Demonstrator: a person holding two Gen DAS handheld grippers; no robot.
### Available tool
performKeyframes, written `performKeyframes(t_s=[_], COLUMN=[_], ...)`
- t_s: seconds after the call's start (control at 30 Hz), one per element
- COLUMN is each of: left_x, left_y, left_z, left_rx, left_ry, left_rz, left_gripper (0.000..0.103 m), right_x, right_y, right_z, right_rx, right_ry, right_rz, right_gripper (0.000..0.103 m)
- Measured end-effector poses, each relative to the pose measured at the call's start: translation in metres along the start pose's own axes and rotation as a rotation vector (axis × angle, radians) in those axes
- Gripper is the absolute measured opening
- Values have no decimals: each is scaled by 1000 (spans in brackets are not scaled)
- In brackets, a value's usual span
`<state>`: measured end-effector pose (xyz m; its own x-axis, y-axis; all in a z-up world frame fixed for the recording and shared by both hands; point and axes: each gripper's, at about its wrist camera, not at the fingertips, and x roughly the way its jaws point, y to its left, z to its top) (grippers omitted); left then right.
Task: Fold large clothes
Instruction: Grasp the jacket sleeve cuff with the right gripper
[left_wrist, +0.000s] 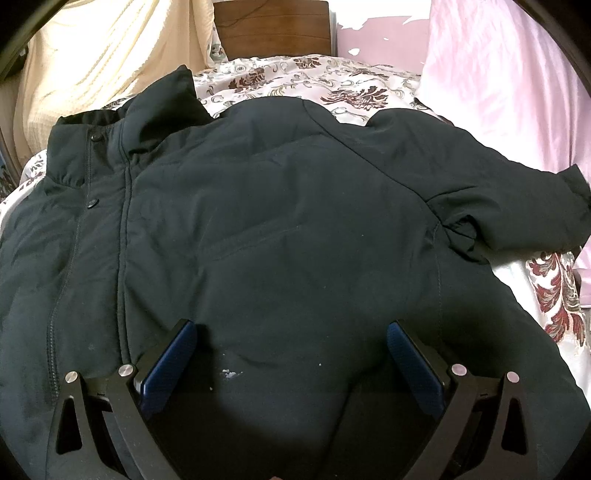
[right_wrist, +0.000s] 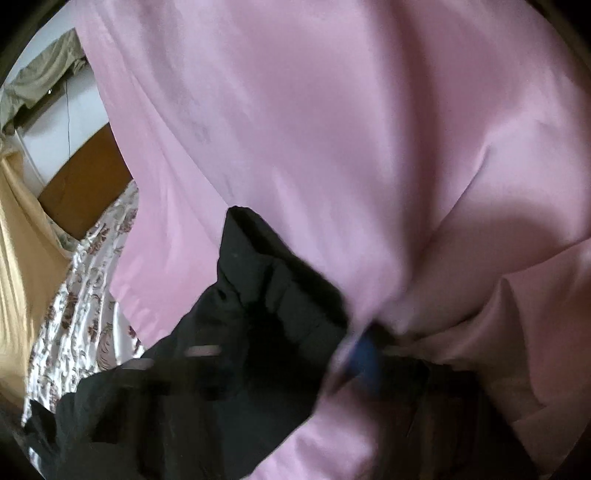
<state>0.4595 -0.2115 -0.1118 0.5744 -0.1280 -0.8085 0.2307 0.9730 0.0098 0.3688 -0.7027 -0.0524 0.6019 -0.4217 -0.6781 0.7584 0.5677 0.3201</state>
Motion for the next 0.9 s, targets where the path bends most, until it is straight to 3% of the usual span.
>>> performKeyframes(t_s=[0.03, 0.07, 0.3, 0.43, 0.6, 0.7, 0.77, 0.83, 0.9], left_x=[0, 0, -17, -32, -54, -51, -45, -43, -41], left_y=[0, 1, 23, 34, 46, 47, 45, 45, 43], left_z=[0, 1, 4, 1, -7, -15, -19, -22, -19], left_rx=[-1, -3, -38, -19, 14, 22, 25, 21, 20], left_ry=[1, 1, 16, 33, 31, 54, 76, 75, 53], left_rz=[-1, -4, -57, -28, -11, -11, -13, -18, -13], left_gripper=[103, 103, 103, 103, 103, 103, 103, 103, 103], right_x=[-3, -7, -73, -104, -124, -127, -131, -134, -137], right_y=[0, 0, 29, 55, 69, 60, 52, 50, 54], right_z=[-1, -3, -13, -22, -39, -43, -44, -45, -49], right_rx=[8, 15, -132, -325, -478, -473, -465, -480, -522], right_ry=[-7, -15, -81, -119, -130, -95, -61, -56, -68], right_rz=[9, 25, 106, 30, -17, -14, 11, 5, 13], right_gripper=[14, 10, 8, 8, 9, 14, 41, 56, 57])
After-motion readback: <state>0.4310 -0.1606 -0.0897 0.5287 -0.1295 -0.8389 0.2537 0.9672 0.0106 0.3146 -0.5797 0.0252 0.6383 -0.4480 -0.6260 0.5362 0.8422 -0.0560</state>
